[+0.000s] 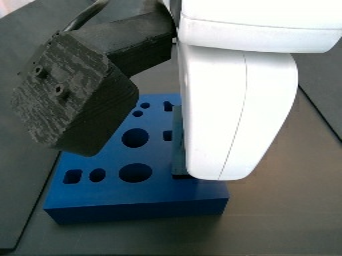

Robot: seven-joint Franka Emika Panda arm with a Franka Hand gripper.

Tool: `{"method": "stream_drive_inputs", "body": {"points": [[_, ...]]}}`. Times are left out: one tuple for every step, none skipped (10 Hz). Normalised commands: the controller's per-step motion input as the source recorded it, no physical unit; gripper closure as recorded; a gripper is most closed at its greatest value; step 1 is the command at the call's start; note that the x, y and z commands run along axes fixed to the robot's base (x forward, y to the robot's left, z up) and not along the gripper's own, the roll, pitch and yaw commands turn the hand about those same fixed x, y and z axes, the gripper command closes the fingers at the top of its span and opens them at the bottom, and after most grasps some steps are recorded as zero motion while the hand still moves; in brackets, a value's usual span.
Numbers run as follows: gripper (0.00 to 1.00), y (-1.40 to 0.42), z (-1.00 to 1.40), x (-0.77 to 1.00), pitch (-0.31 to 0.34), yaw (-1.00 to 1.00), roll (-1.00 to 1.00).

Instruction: Insert the rectangle object.

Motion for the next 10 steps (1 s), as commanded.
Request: {"method": "stream_drive_inputs", "body": {"points": [[1.00, -0.19, -0.26, 0.11, 0.003, 0.29, 0.00], [1.00, -0.25, -0.23, 0.07, 0.010, 0.29, 0.00], [1.00, -0.22, -0.27, 0.00, 0.006, 0.20, 0.00], [1.00, -0.11, -0.35, 0.04, 0.000, 0.07, 0.00], [1.00, 0.00, -0.40, 0.09, 0.000, 0.00, 0.00], [1.00, 0.00, -0.40, 0.13, 0.000, -0.14, 0.00], [1.00, 0.00, -0.37, 0.08, 0.000, -0.16, 0.00], [1.00, 0.00, -0.12, 0.00, 0.000, -0.13, -0.03], [1.00, 0.00, -0.01, 0.00, 0.000, 0.00, -0.06], [1.00, 0.00, 0.00, 0.00, 0.000, 0.00, 0.00]]}}
